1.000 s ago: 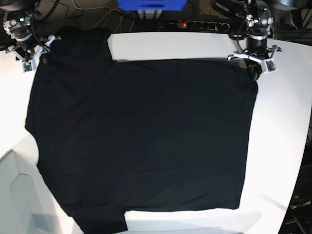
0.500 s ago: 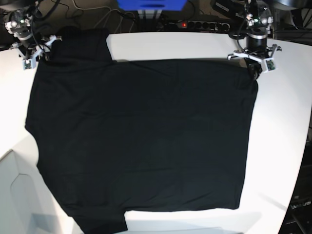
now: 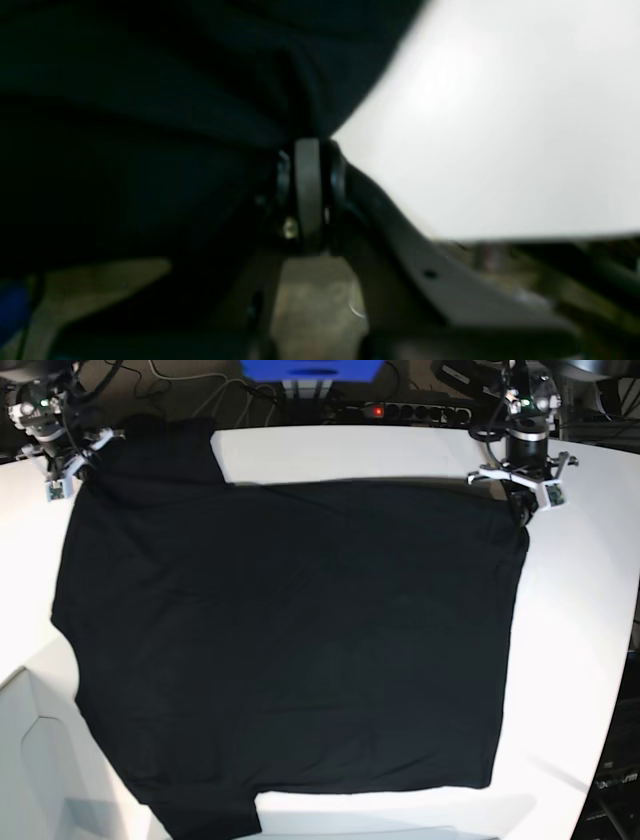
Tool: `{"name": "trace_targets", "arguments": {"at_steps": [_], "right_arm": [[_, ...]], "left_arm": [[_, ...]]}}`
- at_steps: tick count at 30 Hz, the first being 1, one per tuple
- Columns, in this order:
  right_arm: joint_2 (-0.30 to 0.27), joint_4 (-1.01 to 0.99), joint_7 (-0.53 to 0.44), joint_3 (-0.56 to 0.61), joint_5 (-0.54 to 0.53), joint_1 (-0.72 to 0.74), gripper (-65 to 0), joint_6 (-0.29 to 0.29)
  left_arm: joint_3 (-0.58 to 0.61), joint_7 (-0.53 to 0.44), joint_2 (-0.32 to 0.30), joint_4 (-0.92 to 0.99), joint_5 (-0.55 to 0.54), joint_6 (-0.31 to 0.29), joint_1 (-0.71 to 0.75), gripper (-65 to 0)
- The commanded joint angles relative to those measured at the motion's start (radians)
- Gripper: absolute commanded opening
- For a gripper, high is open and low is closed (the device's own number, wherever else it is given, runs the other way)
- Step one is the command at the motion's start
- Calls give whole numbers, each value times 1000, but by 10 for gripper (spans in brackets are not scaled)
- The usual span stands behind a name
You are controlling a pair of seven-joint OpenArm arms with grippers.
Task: Fold the T-shirt properly
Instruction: 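Hold the shoulder corners and pull them slightly apart to flatten, then lift the shoulder edge with both grippers and fold it over the body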
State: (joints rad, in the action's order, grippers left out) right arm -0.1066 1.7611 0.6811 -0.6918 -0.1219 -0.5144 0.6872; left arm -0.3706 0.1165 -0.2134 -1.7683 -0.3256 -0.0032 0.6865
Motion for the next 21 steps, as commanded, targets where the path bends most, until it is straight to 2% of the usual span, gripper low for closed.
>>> {"name": "trace_targets", "arguments": {"at_steps": [1, 6, 11, 21], "right_arm": [[-12, 49, -21, -18, -8, 0, -650, 11], [-9, 144, -19, -39, -9, 17, -650, 11], [-8, 187, -16, -35, -11, 46, -650, 11], [-12, 199, 98, -29, -8, 211, -650, 11]], "left_arm": [[-8, -27, -8, -20, 4, 7, 8, -650], [-37, -25, -2, -40, 0, 7, 8, -650], [-100, -24, 45, -98, 6, 1, 3, -650], [-98, -24, 55, -103, 6, 2, -32, -650]]}}
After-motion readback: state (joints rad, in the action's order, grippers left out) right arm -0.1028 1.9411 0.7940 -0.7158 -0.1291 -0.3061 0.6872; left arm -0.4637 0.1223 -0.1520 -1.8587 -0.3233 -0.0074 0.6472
